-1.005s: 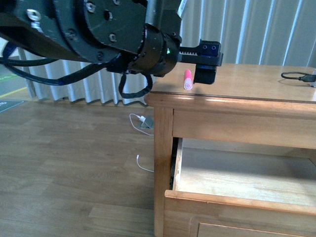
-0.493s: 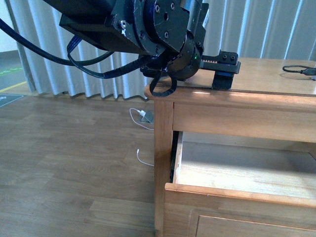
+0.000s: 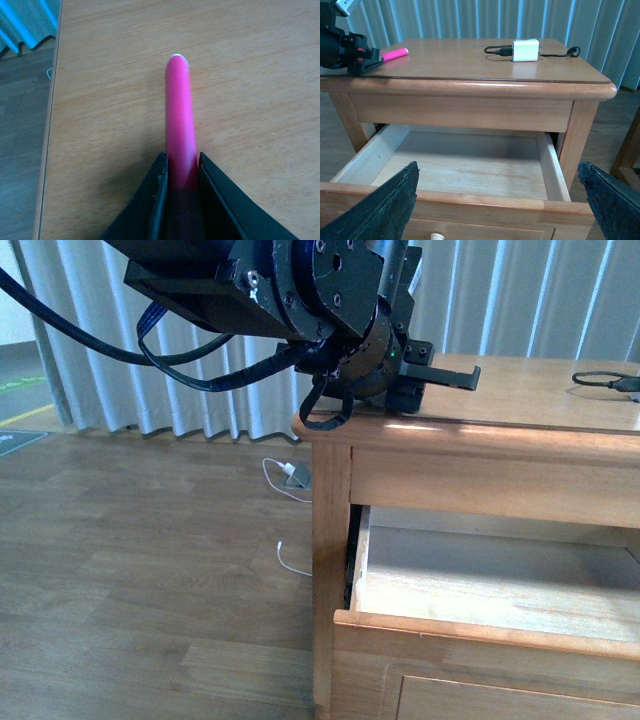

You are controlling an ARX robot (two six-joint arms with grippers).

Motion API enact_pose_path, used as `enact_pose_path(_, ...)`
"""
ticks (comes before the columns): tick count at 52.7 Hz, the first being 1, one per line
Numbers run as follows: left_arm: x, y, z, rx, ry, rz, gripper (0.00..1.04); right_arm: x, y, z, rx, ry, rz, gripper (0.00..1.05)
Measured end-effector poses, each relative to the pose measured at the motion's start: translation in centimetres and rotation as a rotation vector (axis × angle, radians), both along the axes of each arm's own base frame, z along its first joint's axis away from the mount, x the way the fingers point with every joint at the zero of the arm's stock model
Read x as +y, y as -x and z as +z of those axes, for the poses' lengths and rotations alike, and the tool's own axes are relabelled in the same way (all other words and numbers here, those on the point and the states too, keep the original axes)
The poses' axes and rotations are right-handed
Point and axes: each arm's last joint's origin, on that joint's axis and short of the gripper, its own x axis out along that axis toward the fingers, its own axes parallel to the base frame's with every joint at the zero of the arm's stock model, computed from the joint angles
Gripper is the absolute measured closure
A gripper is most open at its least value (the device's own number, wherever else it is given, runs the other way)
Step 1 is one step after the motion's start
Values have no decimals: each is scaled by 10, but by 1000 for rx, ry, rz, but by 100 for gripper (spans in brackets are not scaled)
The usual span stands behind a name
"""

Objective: Place pink marker in drawer with both arms

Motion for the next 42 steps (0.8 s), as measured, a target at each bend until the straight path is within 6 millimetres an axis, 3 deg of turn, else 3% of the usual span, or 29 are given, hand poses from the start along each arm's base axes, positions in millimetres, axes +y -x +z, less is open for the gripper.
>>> enact_pose_path(11, 8, 8, 0, -2, 14, -35, 90, 0, 0, 0, 0, 0, 0, 8)
enact_pose_path(20, 16, 29, 2, -14, 34, -156, 90, 0, 0, 0, 0, 0, 0, 8)
enact_pose_path(34, 19, 77, 10, -43, 33, -379, 90, 0, 0, 0, 0, 0, 0, 8)
enact_pose_path(42, 18, 101, 3, -41, 8, -468, 90, 0, 0, 0, 0, 0, 0, 8)
